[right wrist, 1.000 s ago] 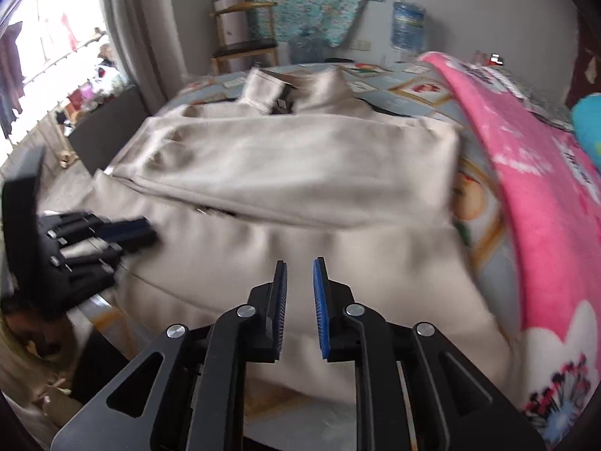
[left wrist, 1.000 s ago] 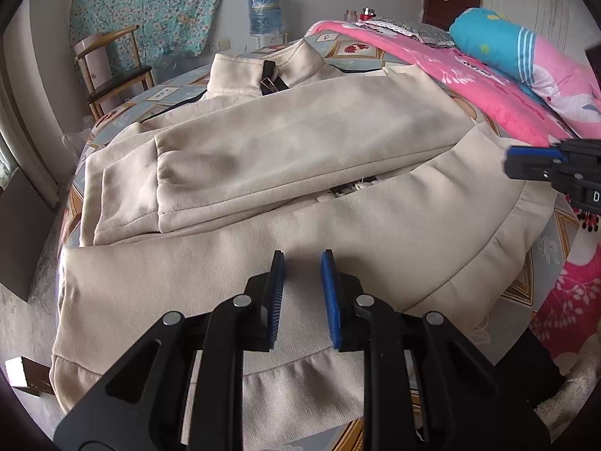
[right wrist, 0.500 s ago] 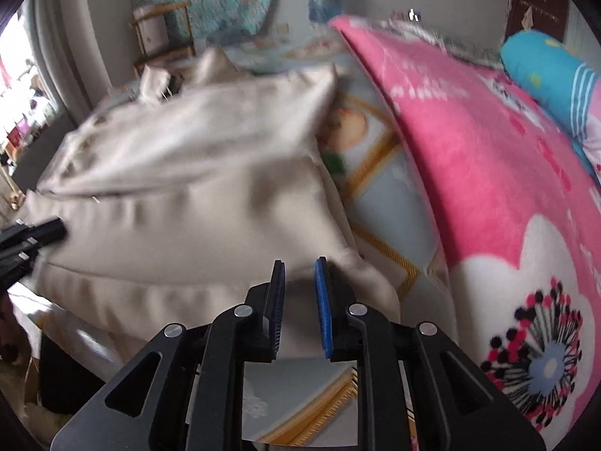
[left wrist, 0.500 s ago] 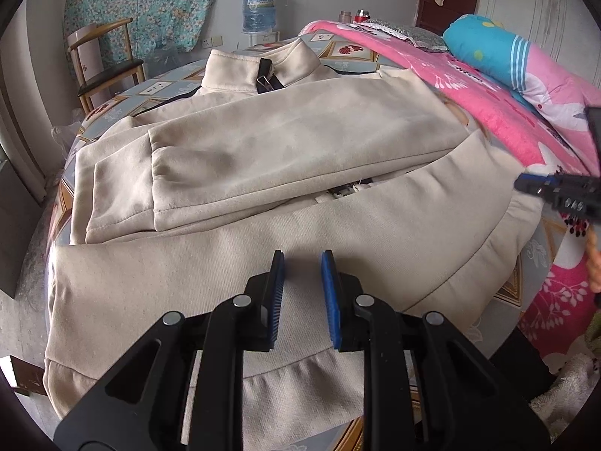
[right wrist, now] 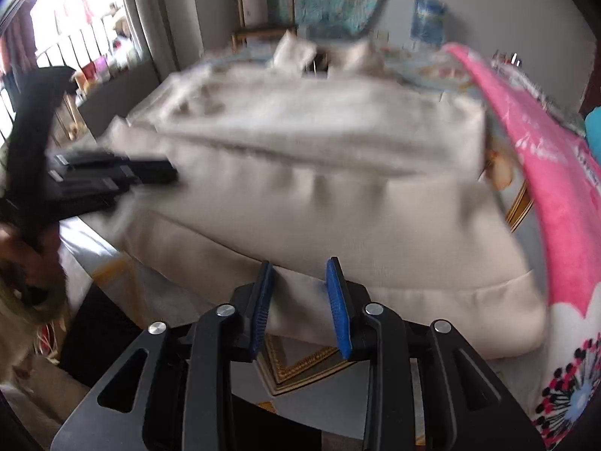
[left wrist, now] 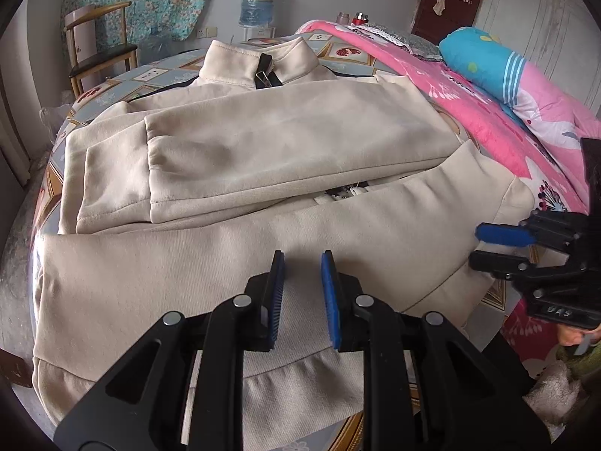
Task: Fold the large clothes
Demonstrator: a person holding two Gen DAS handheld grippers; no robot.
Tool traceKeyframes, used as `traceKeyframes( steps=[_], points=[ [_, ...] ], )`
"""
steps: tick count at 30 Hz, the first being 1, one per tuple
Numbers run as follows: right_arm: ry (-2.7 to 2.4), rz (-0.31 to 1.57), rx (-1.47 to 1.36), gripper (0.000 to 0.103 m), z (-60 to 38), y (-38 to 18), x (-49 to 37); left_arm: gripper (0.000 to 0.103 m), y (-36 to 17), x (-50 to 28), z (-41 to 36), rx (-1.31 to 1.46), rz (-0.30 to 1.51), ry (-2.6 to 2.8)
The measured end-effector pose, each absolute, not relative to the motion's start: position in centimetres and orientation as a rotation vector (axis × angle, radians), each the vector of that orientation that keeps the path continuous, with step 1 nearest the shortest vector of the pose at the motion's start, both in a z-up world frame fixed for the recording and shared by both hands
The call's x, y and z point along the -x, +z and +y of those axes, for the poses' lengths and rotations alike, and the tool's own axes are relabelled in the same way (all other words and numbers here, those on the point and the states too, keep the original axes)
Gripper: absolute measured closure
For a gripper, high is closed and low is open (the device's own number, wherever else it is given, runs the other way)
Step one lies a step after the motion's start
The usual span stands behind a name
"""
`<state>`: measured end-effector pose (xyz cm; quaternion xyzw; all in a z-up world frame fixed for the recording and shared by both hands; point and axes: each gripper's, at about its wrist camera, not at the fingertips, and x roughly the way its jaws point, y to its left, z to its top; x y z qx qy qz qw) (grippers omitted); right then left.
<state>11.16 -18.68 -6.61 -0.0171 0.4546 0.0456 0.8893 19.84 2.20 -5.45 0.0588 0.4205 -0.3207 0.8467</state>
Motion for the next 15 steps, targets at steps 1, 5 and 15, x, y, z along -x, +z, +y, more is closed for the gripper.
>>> traceKeyframes(
  steps=[1,5,15],
  points=[
    [0.089,0.959,0.041,0.073,-18.5,-6.2,-11.3,0.083,-5.5,-19.9,2.2,-0.125,0.891,-0.679],
    [0.158,0.882,0.009,0.073,-17.2,-3.8,-10.7,0.083,-5.4,-20.1,2.3,-0.123,0.896,-0.688],
    [0.252,0.956,-0.007,0.074,-14.6,-6.8,-12.6,0.088,-2.9,-18.4,3.9,-0.065,0.847,-0.745]
  ],
)
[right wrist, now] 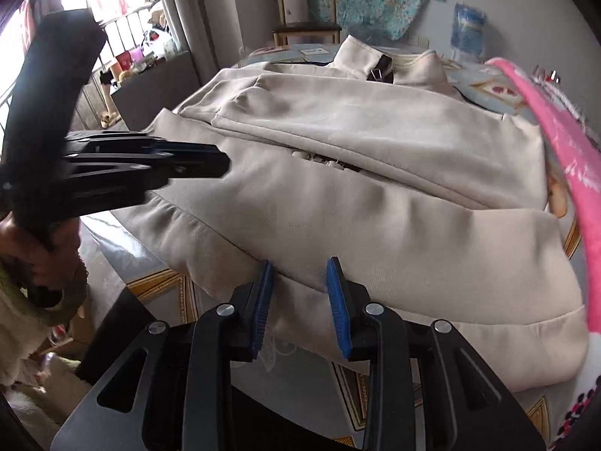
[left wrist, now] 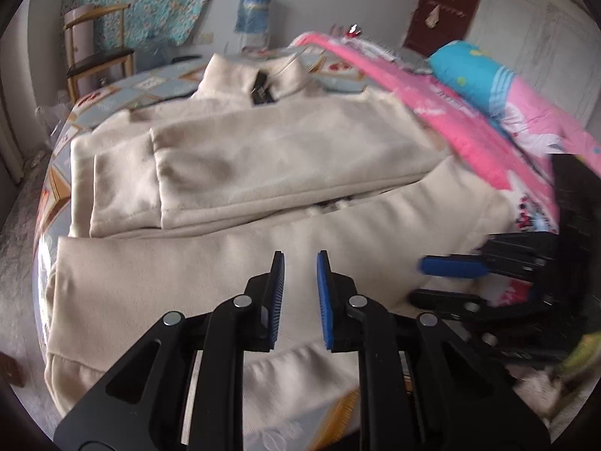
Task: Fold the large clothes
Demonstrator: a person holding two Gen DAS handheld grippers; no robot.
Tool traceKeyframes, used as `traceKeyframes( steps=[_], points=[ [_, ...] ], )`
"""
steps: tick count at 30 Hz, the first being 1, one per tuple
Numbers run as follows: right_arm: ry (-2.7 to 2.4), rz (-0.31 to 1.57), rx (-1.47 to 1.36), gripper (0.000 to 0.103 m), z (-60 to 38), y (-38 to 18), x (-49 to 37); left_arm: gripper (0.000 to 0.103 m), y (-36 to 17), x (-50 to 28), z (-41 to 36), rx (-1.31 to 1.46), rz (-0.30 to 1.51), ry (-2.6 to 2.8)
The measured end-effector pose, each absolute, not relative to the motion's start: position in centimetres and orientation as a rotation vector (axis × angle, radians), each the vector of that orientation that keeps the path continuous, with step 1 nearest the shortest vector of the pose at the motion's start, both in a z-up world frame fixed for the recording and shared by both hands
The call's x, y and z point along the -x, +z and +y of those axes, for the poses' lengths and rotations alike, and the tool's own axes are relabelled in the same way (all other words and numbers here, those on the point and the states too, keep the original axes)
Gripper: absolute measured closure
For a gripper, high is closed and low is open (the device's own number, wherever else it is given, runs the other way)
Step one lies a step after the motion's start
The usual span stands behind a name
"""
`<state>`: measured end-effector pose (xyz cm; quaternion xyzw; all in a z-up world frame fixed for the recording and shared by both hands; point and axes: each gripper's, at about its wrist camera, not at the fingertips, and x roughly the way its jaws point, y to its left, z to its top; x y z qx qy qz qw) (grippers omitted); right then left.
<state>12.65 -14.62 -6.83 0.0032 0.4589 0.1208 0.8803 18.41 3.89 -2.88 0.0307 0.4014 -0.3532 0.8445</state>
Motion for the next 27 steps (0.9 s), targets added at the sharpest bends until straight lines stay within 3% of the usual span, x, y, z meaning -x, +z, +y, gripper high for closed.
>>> traceKeyframes(
  steps=[6,12,17,22,27],
  points=[
    [0.252,0.955,-0.012,0.074,-14.5,-7.0,-12.4,0.087,-5.2,-15.1,2.3,-0.135,0.931,-0.741],
    [0.251,0.956,-0.014,0.074,-14.6,-6.9,-12.5,0.087,-4.2,-13.9,3.2,-0.099,0.870,-0.687],
    [0.250,0.950,-0.019,0.074,-14.6,-7.0,-12.5,0.087,-3.1,-12.8,7.4,-0.039,0.800,-0.547],
    [0.256,0.954,-0.016,0.074,-14.7,-6.9,-12.7,0.091,-6.3,-14.4,12.9,0.060,0.849,-0.395],
    [0.254,0.955,-0.023,0.074,-14.7,-7.0,-12.7,0.091,-4.3,-13.4,16.2,0.088,0.804,-0.322]
  ],
)
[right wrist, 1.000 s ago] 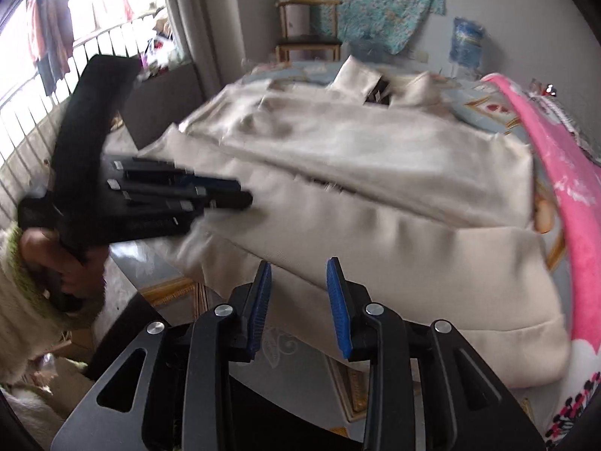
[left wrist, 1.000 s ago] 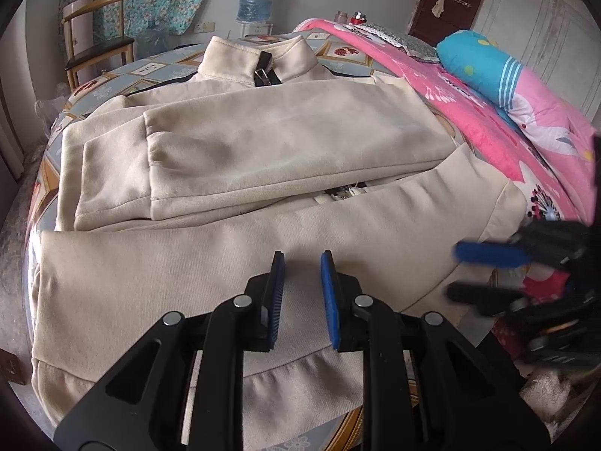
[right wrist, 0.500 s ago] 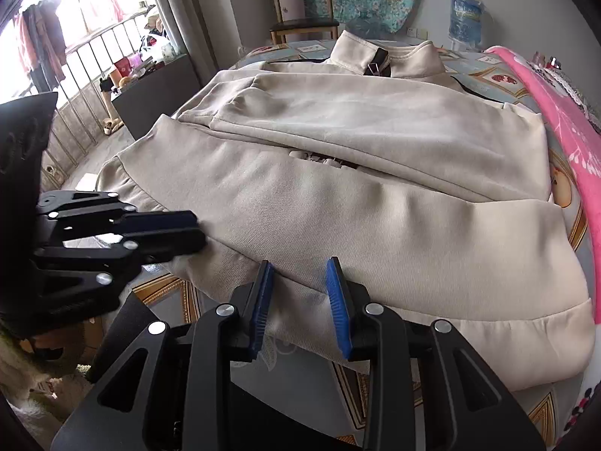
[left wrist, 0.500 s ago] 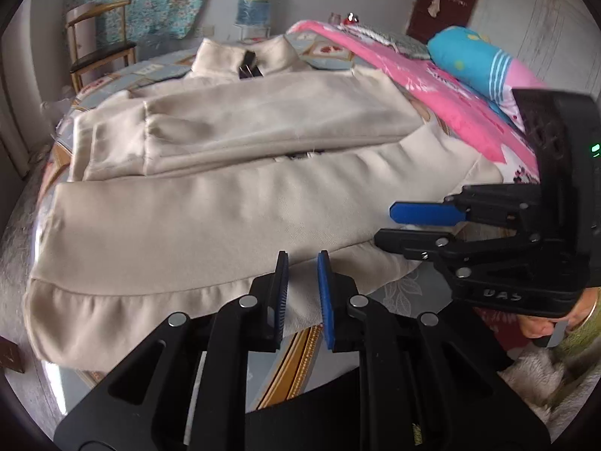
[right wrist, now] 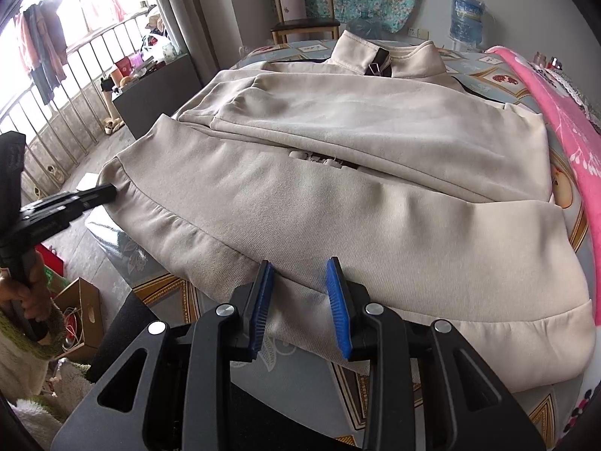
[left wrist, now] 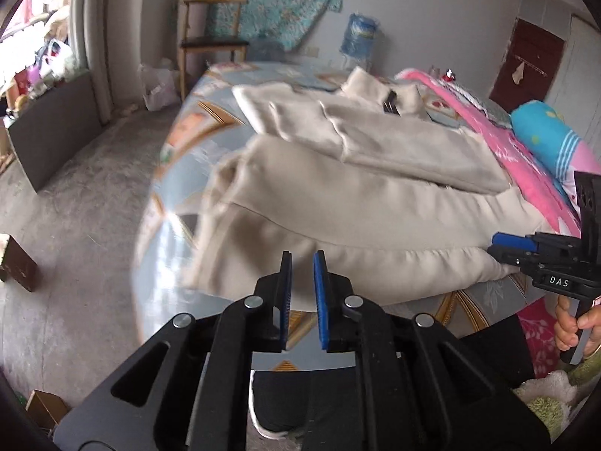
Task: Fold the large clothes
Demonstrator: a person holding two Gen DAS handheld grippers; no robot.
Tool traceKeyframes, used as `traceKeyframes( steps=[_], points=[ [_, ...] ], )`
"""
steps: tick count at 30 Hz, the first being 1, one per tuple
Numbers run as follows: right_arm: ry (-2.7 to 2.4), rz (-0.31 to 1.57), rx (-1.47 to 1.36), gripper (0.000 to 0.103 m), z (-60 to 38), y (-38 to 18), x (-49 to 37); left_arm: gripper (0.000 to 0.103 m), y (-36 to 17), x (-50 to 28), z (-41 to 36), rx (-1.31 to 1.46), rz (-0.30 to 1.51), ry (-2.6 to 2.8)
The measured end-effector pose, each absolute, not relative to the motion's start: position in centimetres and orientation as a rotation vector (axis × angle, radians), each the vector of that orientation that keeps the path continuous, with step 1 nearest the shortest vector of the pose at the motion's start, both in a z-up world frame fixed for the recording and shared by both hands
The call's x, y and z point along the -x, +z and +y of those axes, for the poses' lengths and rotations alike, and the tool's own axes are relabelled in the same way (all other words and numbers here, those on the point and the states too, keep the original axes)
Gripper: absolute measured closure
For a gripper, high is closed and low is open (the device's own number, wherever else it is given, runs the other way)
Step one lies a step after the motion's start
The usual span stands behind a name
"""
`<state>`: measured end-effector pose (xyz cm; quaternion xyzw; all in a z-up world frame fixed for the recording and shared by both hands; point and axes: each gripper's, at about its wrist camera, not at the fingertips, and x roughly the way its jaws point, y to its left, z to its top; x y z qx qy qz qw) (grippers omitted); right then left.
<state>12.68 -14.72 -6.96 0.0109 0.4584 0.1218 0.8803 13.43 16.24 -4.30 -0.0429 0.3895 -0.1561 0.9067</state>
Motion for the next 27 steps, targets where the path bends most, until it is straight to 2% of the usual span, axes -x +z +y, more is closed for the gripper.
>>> traceKeyframes(
  steps=[3,4,5,12,15,17,21,23,27],
  points=[
    [0.254,0.953,-0.025,0.073,-14.7,-7.0,-12.6,0.092,-5.7,-14.5,18.7,0.103,0.868,-0.233],
    [0.255,0.952,-0.023,0.073,-14.7,-7.0,-12.7,0.099,-6.1,-14.6,19.3,0.131,0.868,-0.246],
    [0.257,0.954,-0.021,0.073,-14.7,-7.0,-12.7,0.101,-6.3,-14.5,19.8,0.151,0.857,-0.254],
    [0.249,0.961,-0.030,0.073,-15.3,-6.1,-12.6,0.099,-4.9,-13.4,19.6,0.097,0.848,-0.238],
    [0.194,0.902,0.005,0.061,-15.8,-4.4,-11.9,0.089,-3.6,-13.0,18.8,0.064,0.811,-0.246],
    [0.169,0.879,-0.003,0.049,-16.7,-3.7,-11.8,0.076,-2.7,-13.3,17.9,0.064,0.801,-0.270],
    [0.084,0.885,-0.018,0.048,-18.6,-3.8,-12.5,0.059,-1.8,-14.5,14.7,0.033,0.806,-0.314],
    [0.055,0.896,-0.043,0.048,-19.5,-4.0,-12.9,0.048,-1.8,-15.3,12.8,0.005,0.814,-0.336],
    [-0.014,0.911,-0.056,0.039,-20.7,-5.0,-13.5,0.039,-2.9,-16.5,9.8,-0.070,0.839,-0.348]
  ],
)
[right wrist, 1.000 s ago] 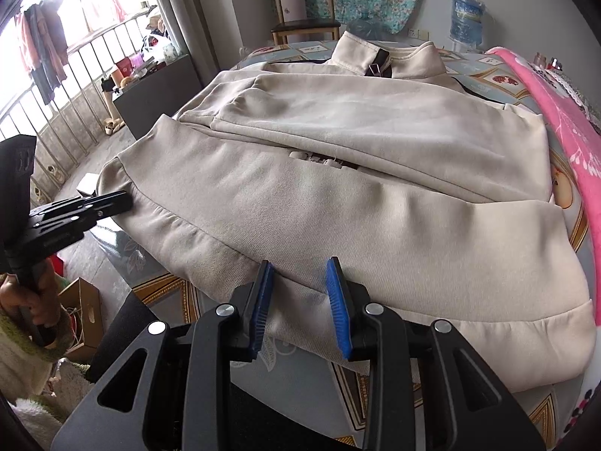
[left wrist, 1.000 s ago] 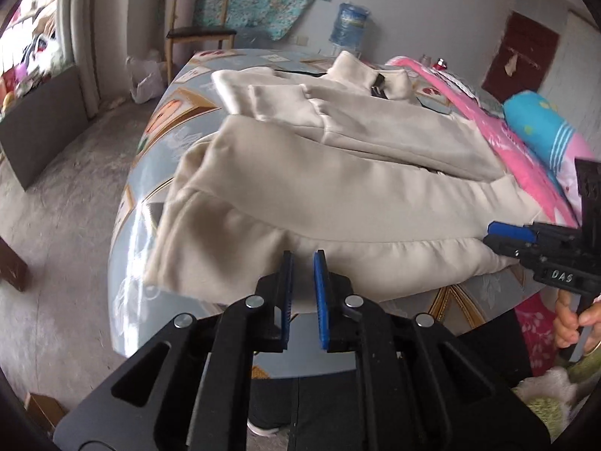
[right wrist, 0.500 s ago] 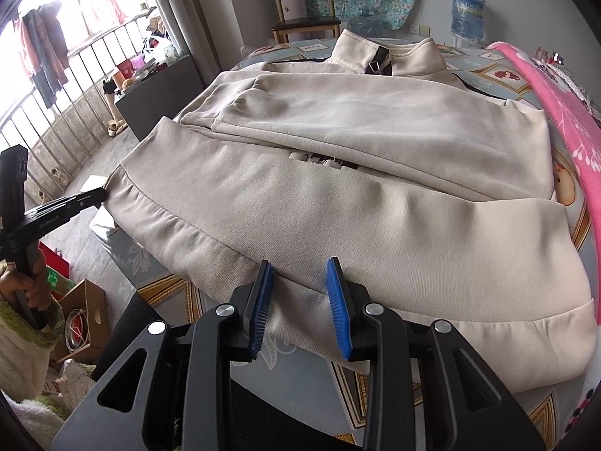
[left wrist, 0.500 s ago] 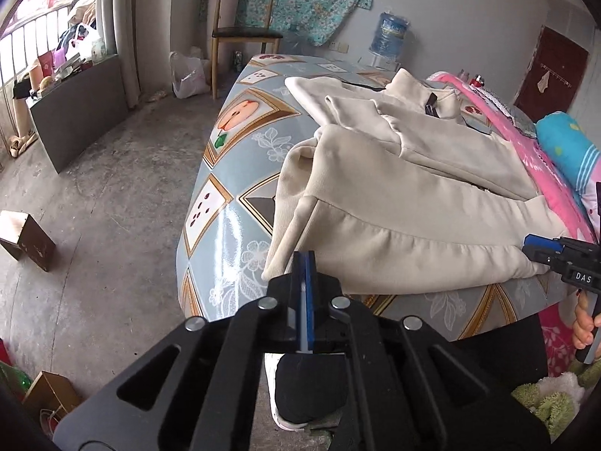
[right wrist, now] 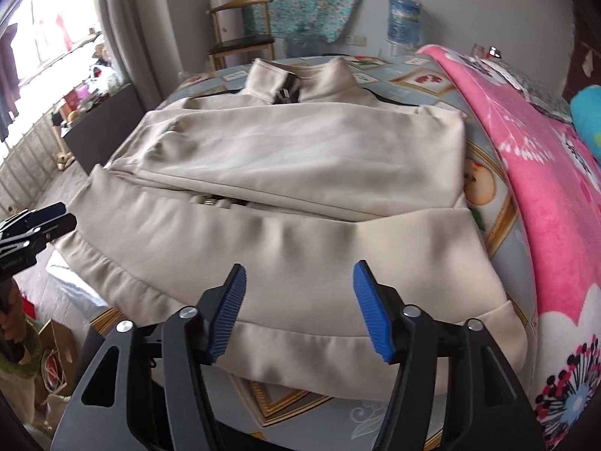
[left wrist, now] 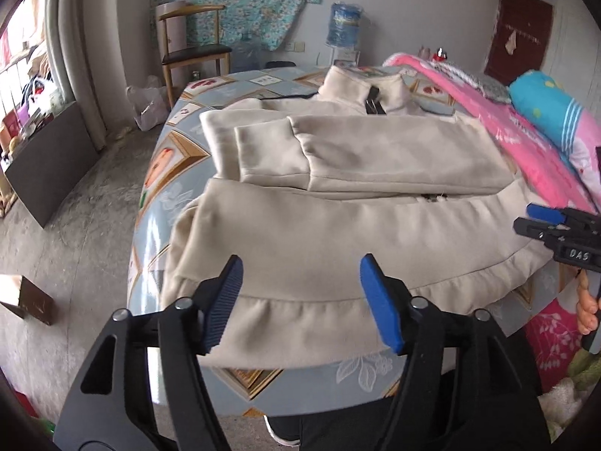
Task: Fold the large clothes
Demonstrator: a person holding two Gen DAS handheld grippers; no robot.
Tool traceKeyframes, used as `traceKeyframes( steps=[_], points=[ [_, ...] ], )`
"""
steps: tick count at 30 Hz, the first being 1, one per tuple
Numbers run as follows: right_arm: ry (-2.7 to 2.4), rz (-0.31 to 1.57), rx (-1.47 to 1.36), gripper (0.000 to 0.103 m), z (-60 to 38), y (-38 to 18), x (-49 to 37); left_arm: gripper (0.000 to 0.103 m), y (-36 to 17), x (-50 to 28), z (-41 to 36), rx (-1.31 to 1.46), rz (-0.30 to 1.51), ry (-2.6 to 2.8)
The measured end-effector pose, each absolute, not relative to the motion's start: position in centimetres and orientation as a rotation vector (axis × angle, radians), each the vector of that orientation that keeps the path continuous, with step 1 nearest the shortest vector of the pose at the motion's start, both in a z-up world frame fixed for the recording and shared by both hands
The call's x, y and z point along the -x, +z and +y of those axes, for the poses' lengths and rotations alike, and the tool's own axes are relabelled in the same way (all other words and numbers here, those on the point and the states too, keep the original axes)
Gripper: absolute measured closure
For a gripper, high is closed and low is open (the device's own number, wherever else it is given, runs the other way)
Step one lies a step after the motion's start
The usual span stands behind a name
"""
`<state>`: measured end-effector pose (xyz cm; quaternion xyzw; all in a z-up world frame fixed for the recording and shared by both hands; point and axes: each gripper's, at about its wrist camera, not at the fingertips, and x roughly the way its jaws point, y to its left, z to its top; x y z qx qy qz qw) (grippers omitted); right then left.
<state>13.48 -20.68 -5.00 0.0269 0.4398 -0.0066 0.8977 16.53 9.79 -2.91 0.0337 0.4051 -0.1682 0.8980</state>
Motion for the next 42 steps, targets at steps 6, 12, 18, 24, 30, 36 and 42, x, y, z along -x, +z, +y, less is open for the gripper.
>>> traceKeyframes(
  steps=[6,12,18,24,30,36,42],
  points=[
    [-0.029,0.969,-0.082,0.029,-21.7,-7.4,-14.3,0.036,-5.4,-18.5,8.1,-0.143,0.926,-0.311],
    [0.031,0.936,-0.109,0.026,-22.4,-4.0,-15.2,0.035,-2.5,-20.1,8.4,-0.140,0.934,-0.288],
    [0.140,0.900,-0.179,0.012,-23.7,0.8,-18.3,0.022,2.9,-23.8,7.8,-0.140,0.871,-0.270],
    [0.240,0.980,-0.283,0.012,-24.8,2.4,-23.5,0.020,6.6,-29.0,6.0,-0.134,0.836,-0.285],
    [0.185,1.004,-0.308,0.012,-28.5,3.8,-30.6,0.020,7.6,-34.9,3.3,-0.204,0.795,-0.253],
    [0.149,1.072,-0.342,0.012,-31.2,3.4,-39.1,0.020,7.0,-42.1,1.5,-0.090,0.818,-0.257],
    [0.081,1.172,-0.288,0.012,-30.7,0.2,-47.6,0.020,3.0,-49.9,-1.4,0.025,0.966,-0.256]
  ],
)
